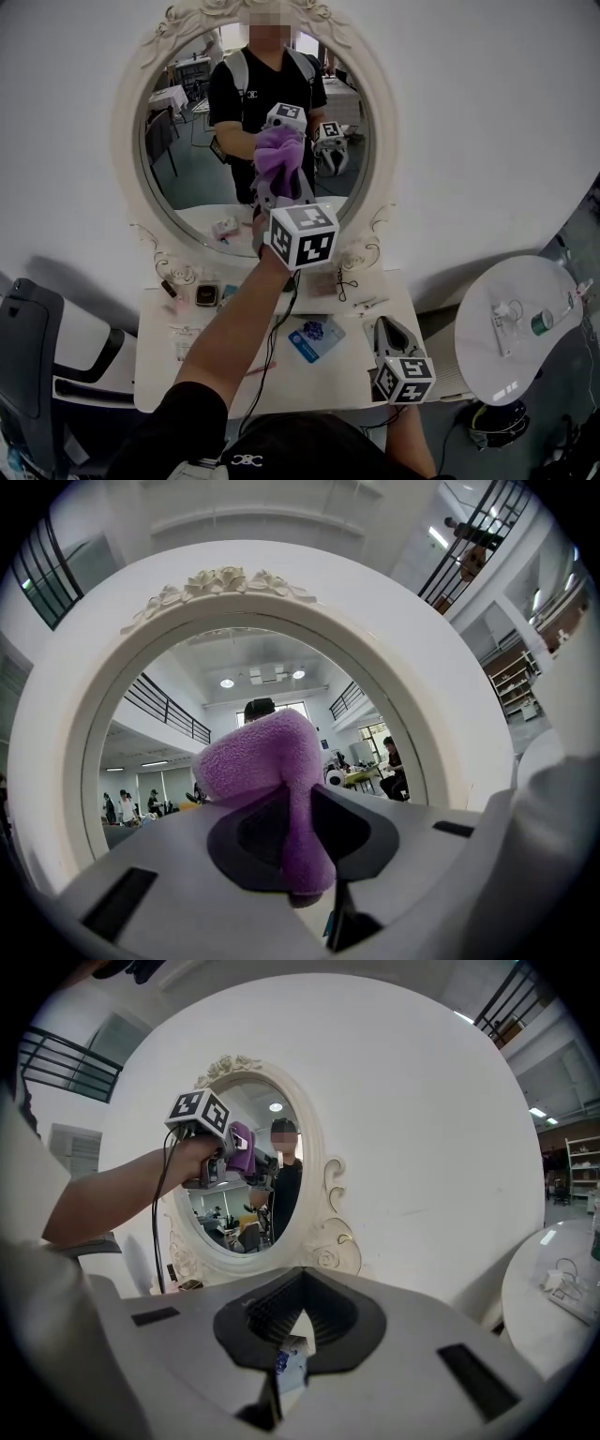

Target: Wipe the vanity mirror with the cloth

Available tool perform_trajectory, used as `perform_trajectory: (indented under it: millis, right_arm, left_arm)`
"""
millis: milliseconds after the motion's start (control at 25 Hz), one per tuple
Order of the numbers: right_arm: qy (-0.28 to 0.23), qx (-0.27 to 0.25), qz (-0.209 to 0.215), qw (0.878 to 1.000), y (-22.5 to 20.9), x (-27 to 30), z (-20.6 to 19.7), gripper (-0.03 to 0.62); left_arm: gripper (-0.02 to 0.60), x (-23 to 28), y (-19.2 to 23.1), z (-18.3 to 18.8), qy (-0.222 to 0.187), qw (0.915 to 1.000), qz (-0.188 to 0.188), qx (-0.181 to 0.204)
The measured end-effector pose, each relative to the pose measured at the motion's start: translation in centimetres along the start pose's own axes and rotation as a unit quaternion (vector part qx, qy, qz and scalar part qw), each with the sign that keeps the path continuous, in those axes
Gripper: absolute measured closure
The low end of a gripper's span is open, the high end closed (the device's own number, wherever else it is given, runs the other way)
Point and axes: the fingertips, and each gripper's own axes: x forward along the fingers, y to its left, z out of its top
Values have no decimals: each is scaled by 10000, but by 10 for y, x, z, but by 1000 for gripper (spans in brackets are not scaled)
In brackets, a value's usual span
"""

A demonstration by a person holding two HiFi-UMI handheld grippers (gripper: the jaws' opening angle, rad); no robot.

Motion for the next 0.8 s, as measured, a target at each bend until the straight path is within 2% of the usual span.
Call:
perform_trajectory:
  millis: [240, 600, 800]
  right_arm:
    - [4, 9, -157, 9999, -9, -9, -2, 583]
    - [-5, -9, -299, 9996, -17, -24, -4, 583]
    - [-20, -5, -331, 9995, -20, -28, -3, 583]
  left_arm:
    - [508, 4, -23, 5, -46, 9999, -135, 6]
    - [508, 10, -67, 10, -123, 9987, -450, 219]
    - [508, 12, -95, 10, -18, 9943, -982, 405]
